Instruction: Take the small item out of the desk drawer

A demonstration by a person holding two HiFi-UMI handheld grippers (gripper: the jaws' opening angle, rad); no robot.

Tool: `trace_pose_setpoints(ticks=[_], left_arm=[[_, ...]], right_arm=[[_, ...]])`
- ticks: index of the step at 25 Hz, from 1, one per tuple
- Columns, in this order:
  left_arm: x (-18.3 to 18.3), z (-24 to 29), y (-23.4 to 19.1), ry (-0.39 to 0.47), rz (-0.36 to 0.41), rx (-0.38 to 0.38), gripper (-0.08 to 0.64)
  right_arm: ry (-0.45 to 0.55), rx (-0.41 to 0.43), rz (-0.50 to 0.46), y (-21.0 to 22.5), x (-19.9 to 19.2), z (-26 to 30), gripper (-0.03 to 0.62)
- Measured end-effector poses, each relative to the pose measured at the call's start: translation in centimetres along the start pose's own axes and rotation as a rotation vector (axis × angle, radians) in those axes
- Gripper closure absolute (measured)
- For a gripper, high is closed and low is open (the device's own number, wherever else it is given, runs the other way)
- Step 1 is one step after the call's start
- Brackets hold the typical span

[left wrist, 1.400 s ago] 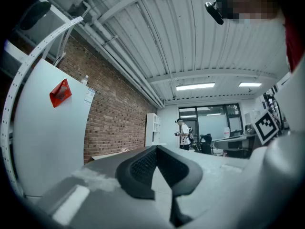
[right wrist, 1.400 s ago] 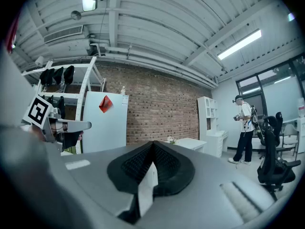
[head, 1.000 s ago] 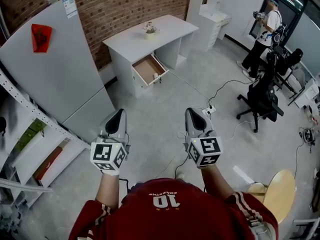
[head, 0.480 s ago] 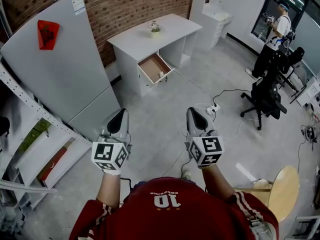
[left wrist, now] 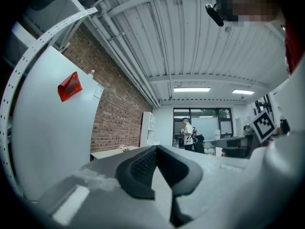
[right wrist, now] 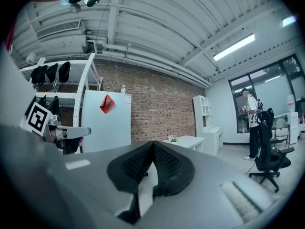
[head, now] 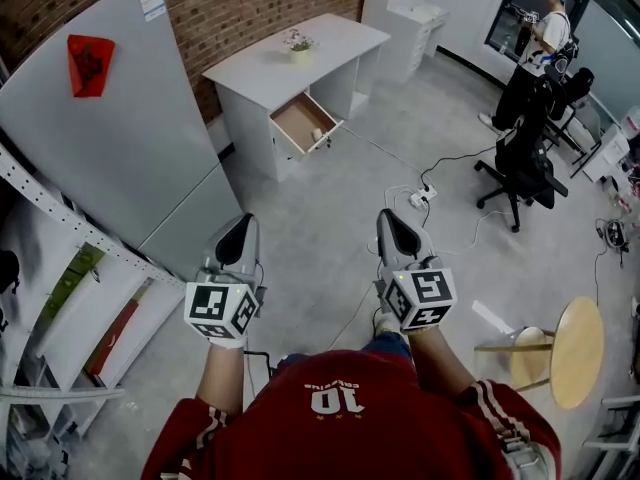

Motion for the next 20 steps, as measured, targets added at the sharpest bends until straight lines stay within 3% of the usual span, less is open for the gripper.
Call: trace_pose_setpoints(ticks=[11,20], left_arm=[[-0.6,0.7,-2.5,-0.008,-0.033,-0.01,0.558],[0.2,6.5,-5.4,-0.026,-0.035,0.017,0.558]], right_arm=[[-0.018,-0.009,-0.007,-1.3,0.3,1.4,0.591],[-0.031,0.069,0.009,0.8,1.2,10.0,0.591]])
Point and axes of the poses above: the fingertips, and each gripper's own axes: z forward along the fingers, y to its right, x out of its top, the point moved 6 cm from there along -z, backward along the fingers, and after that the axes turned 11 degrees about -y, right-handed, at the moved point
